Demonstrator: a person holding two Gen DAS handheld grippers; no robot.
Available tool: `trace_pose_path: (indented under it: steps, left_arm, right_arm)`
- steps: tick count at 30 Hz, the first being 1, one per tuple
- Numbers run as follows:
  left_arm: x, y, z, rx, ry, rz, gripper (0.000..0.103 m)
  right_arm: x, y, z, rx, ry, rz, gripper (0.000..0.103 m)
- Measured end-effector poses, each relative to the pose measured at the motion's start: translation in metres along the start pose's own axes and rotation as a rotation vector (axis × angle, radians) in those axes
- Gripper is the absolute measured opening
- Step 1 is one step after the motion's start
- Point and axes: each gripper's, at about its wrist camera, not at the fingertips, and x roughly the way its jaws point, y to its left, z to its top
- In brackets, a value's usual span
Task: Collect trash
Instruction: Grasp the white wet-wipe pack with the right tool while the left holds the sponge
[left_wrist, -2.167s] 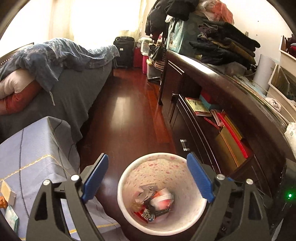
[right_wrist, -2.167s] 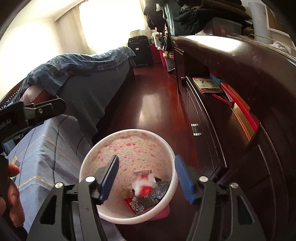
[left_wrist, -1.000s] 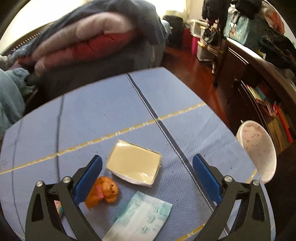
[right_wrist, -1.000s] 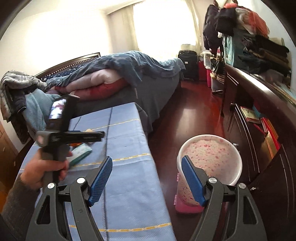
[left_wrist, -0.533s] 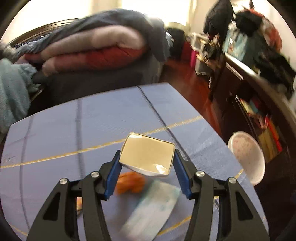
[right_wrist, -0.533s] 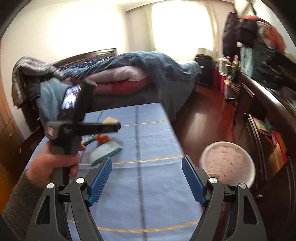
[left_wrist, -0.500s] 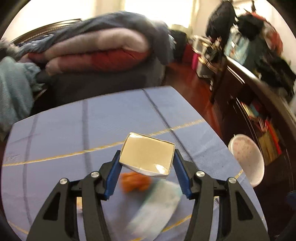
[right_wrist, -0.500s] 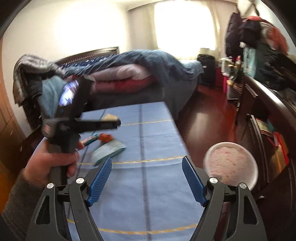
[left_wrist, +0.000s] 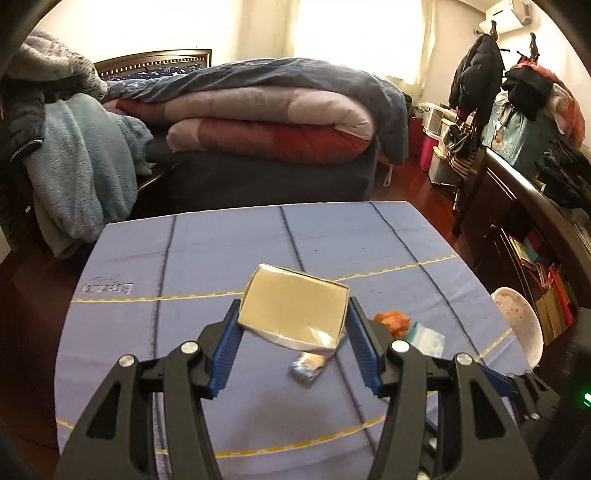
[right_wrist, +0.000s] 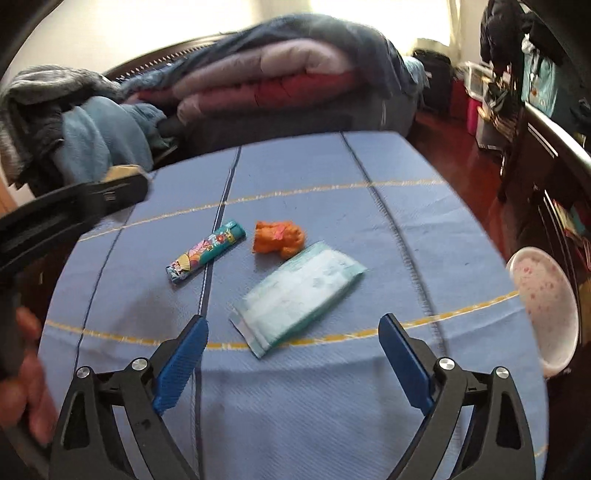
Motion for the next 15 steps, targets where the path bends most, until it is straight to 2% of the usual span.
trace_pose_path:
  steps: [4, 8, 9, 10, 11, 13, 15]
  left_arm:
    - [-0.004, 0.014, -0.004, -0.014, -0.004, -0.006, 0.056]
    - [-0.007, 0.022, -0.005, -0.015, -0.012, -0.007, 0.056]
    - [-0.008, 0.023, -0.006, -0.016, -0.014, -0.008, 0.056]
    - [-0.009, 0.025, -0.005, -0.017, -0.017, -0.010, 0.056]
    - [-0.010, 0.025, -0.005, -0.018, -0.019, -0.014, 0.056]
    - [-0.012, 0.025, -0.005, -0.015, -0.021, -0.021, 0.056]
    - [-0.013, 0.023, -0.006, -0.012, -0.024, -0.025, 0.056]
  right_arm:
    - [0.022, 0.015, 0.004, -0.005, 0.049, -0.132, 0.094]
    - [0.028, 0.019, 0.007, 0.023, 0.029, -0.172, 0.090]
    - [0.028, 0.019, 0.008, 0.032, 0.028, -0.166, 0.085]
    - [0.026, 0.019, 0.008, 0.034, 0.022, -0.167, 0.075]
    - [0.025, 0.020, 0.009, 0.030, 0.017, -0.164, 0.070]
    - [0.020, 0.019, 0.009, 0.023, 0.017, -0.156, 0.052]
    - [0.017, 0.016, 0.008, 0.021, 0.019, -0.140, 0.046]
